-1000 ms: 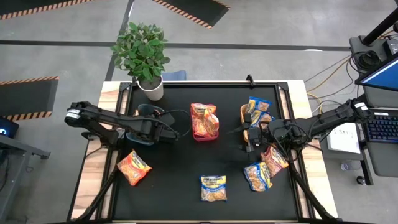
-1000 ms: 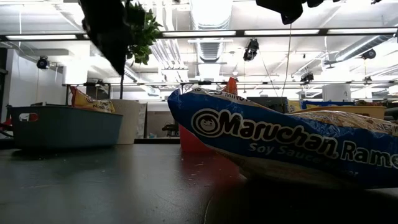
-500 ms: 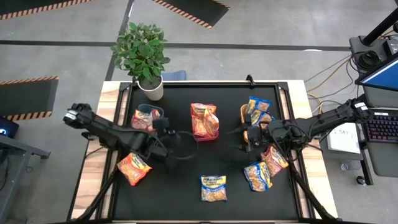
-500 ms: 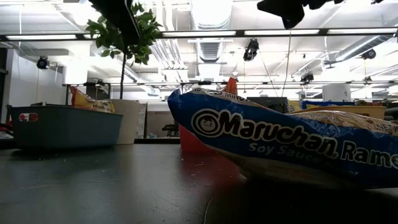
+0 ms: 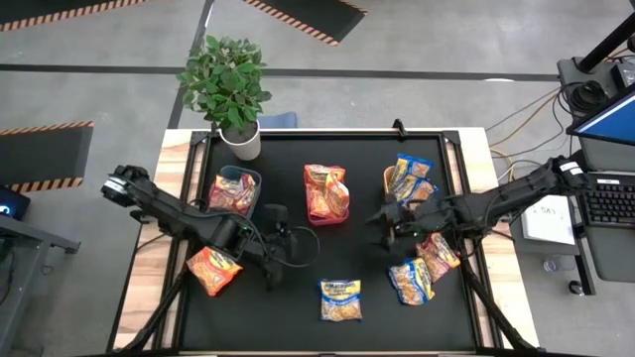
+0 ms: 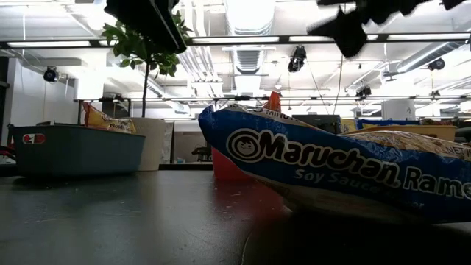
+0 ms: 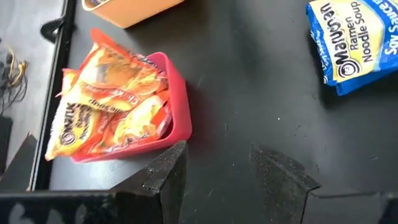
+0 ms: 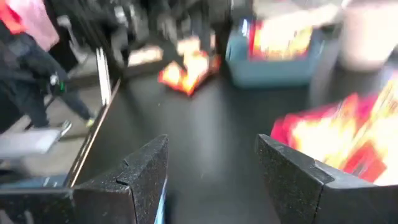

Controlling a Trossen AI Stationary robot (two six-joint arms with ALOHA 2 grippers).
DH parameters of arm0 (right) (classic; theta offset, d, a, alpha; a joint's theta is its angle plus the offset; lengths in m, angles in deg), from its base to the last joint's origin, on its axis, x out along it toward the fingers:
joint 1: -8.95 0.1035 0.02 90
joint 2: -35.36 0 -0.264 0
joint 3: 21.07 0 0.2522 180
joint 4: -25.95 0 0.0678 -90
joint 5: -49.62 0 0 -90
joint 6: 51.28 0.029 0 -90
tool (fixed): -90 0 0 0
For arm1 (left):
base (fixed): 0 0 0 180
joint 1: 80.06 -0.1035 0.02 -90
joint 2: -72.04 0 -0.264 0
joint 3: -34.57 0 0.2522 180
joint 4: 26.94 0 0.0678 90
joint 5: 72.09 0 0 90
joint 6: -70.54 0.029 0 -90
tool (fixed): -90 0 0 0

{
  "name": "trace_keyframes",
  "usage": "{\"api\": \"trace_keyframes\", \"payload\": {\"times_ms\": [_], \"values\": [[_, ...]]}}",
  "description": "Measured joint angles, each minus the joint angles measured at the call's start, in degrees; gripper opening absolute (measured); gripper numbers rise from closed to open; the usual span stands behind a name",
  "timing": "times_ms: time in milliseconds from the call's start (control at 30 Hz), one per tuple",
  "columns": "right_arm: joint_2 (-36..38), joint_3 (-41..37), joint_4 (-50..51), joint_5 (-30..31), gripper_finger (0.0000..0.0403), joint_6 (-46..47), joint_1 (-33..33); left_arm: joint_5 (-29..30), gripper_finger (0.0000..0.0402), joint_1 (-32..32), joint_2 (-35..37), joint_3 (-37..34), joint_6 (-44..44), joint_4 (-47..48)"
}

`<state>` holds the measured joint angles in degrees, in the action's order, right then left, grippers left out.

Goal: Sort Maruchan noodles
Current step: Put the blue noodle pack into the yellow bin

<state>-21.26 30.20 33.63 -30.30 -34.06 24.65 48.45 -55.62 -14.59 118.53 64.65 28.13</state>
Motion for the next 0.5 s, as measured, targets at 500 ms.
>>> {"api": "trace_keyframes", "payload": {"times_ms": [500], "values": [[-12.94, 11.77, 31.43, -15.15, 0.0224, 42.44, 6.89, -2.62, 0.0157, 0.12, -0.02, -5.50, 3.94, -9.28]]}}
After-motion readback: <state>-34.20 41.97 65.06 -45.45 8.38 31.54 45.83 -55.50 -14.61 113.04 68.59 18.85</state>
